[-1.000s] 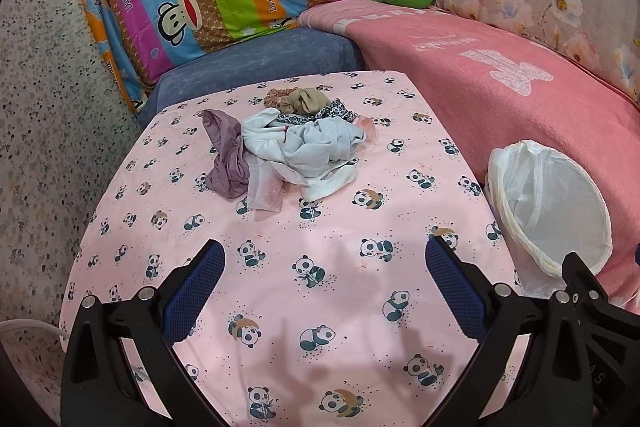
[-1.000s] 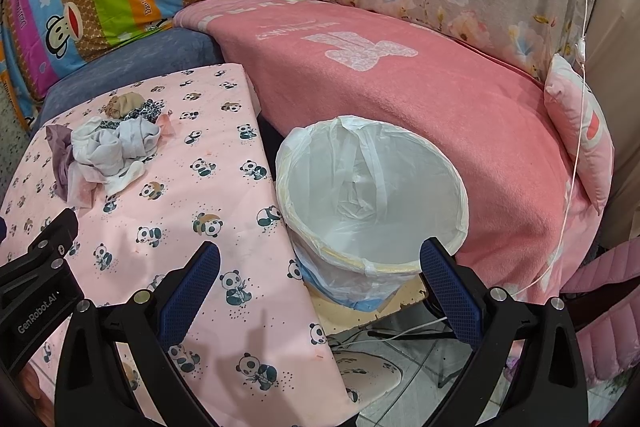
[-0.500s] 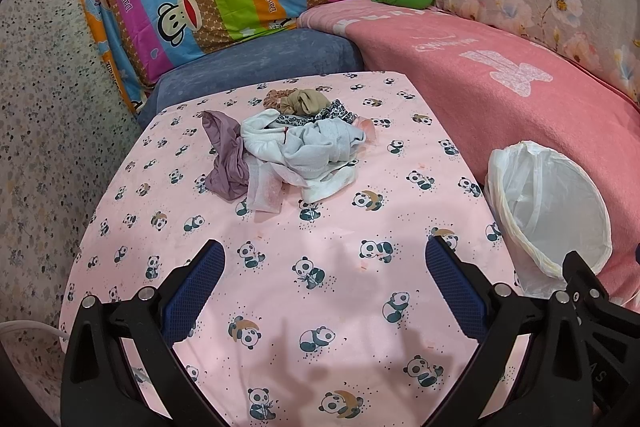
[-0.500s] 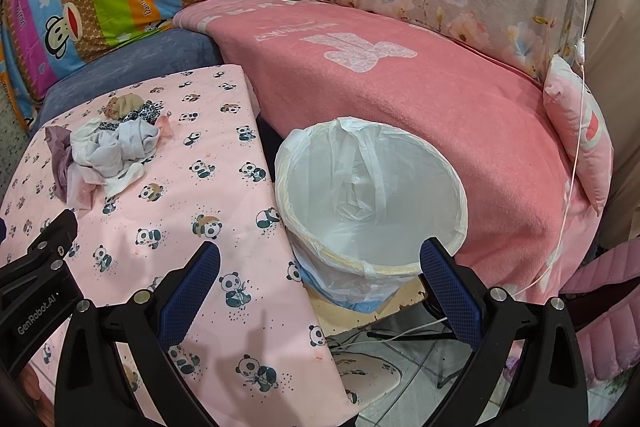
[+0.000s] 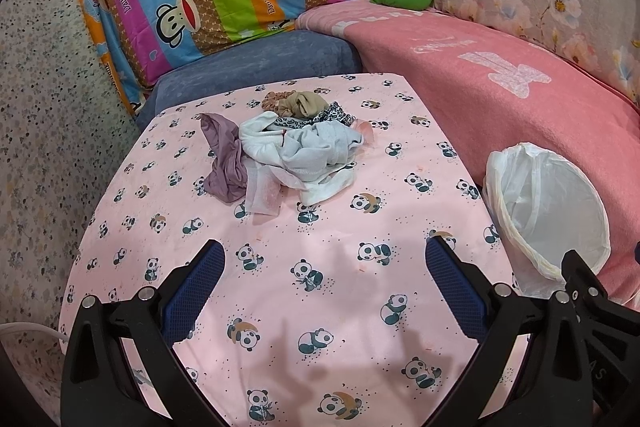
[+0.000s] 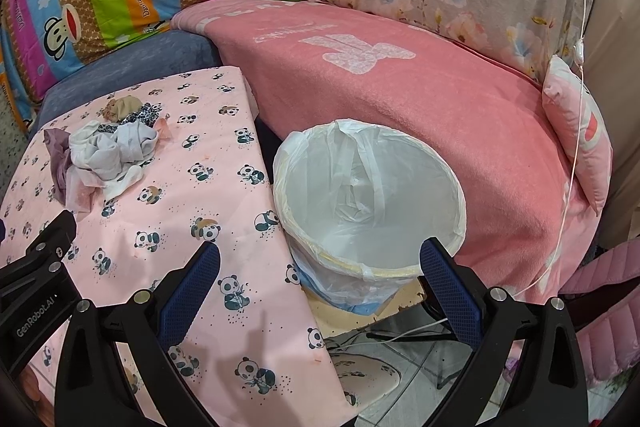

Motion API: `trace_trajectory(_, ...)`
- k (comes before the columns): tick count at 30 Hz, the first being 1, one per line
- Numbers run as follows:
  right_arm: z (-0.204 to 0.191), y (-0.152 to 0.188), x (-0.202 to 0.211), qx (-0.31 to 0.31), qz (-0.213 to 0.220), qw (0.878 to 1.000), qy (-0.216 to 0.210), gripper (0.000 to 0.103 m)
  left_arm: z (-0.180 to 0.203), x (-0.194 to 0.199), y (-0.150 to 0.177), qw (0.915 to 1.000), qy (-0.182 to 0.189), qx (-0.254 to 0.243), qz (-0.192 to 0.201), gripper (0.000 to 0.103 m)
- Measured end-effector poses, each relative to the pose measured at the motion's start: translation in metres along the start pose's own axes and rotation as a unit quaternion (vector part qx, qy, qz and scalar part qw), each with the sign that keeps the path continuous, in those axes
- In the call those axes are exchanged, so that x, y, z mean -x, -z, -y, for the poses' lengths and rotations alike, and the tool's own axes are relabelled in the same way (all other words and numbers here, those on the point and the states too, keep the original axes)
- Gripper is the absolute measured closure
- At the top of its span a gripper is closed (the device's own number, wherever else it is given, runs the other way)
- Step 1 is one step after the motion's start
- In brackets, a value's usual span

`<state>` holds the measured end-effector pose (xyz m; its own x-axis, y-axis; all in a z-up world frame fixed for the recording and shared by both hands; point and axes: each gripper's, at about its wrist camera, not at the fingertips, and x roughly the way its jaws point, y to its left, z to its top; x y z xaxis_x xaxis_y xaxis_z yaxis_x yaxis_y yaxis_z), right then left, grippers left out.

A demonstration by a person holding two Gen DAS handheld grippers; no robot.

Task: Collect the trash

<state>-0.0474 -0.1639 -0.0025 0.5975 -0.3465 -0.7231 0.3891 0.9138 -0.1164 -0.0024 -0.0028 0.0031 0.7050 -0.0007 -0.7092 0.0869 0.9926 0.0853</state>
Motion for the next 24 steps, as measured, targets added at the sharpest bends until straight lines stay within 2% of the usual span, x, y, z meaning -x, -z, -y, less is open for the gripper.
trace_trajectory(6, 0.0, 0.0, 0.001, -0.001, 0.001, 1.0, 0.001, 0.005, 0.004, 0.002, -0.007, 1.0, 0.002, -0.002, 0.002, 0.007)
trace_trajectory(8, 0.003, -0.01, 0.002, -0.003, 0.001, 1.0, 0.002, 0.005, 0.005, 0.001, -0.011, 1.0, 0.003, -0.003, 0.002, 0.007)
trace_trajectory(24, 0.006, -0.007, 0.001, -0.003, 0.004, 1.0, 0.004, 0.005, 0.004, 0.0, -0.007, 0.9998, 0.015, -0.007, 0.008, 0.007)
